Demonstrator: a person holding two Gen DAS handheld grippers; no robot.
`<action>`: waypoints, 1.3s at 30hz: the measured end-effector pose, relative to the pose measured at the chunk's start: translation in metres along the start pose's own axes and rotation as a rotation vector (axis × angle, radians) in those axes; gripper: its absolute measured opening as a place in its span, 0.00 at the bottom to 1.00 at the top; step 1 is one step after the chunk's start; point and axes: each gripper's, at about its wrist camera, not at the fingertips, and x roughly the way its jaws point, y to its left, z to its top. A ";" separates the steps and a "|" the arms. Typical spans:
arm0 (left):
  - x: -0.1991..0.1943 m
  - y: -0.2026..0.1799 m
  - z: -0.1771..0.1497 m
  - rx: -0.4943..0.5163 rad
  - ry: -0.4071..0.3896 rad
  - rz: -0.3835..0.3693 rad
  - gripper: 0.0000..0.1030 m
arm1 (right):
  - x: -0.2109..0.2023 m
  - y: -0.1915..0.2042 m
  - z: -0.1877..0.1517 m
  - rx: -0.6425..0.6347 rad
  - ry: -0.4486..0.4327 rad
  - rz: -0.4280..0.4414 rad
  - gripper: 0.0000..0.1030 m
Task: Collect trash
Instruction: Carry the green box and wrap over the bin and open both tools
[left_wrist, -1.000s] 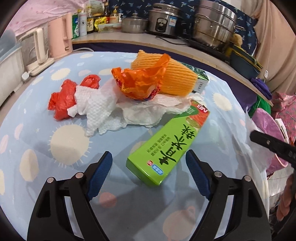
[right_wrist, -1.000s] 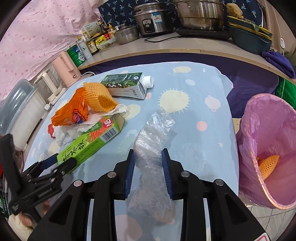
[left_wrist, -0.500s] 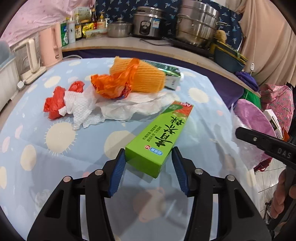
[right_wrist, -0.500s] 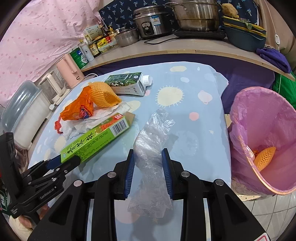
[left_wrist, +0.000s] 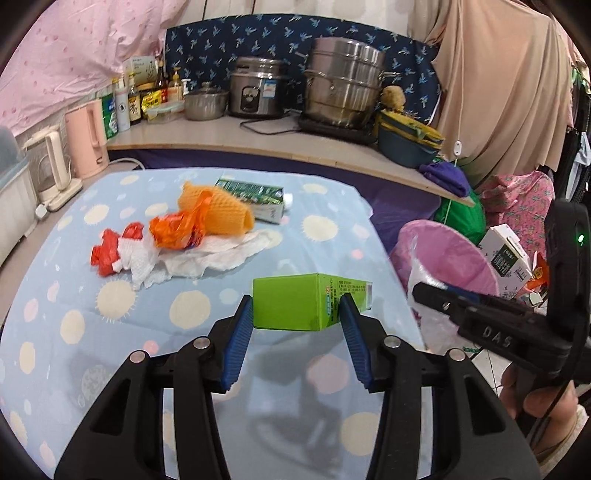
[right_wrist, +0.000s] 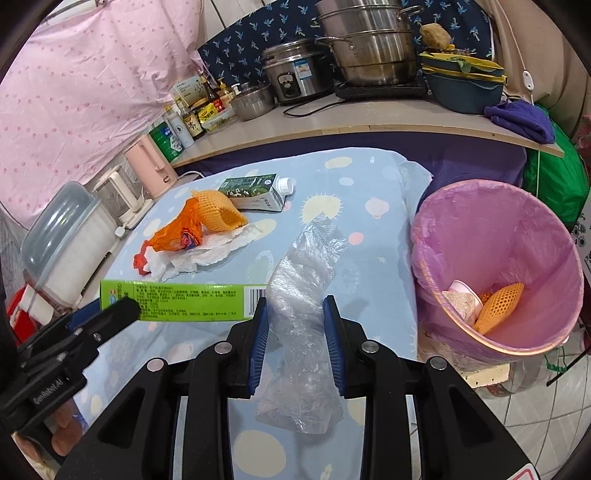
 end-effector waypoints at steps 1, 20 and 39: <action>-0.003 -0.005 0.004 0.004 -0.006 -0.003 0.44 | -0.004 -0.002 0.000 0.004 -0.008 0.000 0.27; 0.037 -0.137 0.099 0.117 -0.112 -0.187 0.40 | -0.063 -0.128 0.029 0.174 -0.169 -0.182 0.27; 0.119 -0.212 0.114 0.137 -0.028 -0.236 0.67 | -0.053 -0.188 0.040 0.260 -0.194 -0.269 0.60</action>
